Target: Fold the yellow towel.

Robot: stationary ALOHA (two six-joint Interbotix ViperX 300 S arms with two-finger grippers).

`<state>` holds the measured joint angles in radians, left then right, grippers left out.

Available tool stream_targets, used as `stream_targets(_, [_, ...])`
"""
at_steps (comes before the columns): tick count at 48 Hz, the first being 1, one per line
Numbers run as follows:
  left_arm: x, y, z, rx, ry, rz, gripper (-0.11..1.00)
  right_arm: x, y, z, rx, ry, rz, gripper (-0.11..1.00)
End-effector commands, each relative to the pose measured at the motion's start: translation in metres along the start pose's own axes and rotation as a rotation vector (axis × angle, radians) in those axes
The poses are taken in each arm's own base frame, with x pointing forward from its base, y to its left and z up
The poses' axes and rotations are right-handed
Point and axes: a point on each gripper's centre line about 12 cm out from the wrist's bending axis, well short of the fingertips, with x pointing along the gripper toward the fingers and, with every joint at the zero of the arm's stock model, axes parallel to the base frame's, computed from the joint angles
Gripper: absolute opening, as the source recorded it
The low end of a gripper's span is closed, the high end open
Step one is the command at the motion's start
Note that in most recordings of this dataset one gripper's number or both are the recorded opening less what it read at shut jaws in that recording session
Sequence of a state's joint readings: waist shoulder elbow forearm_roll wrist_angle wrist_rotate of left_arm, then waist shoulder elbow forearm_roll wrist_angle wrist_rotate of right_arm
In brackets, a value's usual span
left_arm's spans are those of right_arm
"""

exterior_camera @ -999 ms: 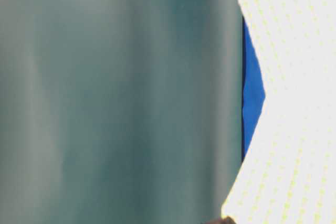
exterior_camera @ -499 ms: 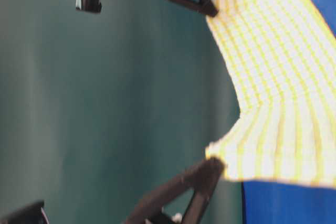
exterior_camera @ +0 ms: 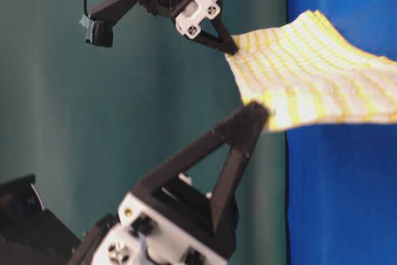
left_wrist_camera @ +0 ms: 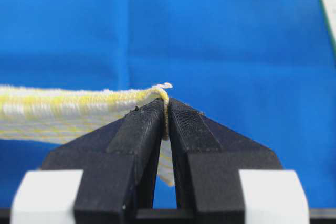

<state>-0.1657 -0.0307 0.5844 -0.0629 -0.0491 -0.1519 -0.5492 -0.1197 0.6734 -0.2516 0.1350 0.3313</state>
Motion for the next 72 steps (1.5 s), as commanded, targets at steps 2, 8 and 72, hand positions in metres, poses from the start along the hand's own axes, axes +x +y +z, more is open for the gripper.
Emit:
stream_targets(2, [0.003,-0.008,0.019,0.009,-0.051,-0.019,0.03,-0.001,-0.005,0.018,0.007,-0.052,-0.006,0.04])
stream_targets(8, [0.012,-0.012,0.025,0.011,-0.061,-0.025,0.03,0.002,-0.008,0.022,0.014,-0.058,-0.013,0.04])
stream_targets(72, [0.051,-0.026,0.005,0.035,-0.010,-0.048,0.03,0.051,0.018,0.040,-0.038,-0.070,0.040,0.04])
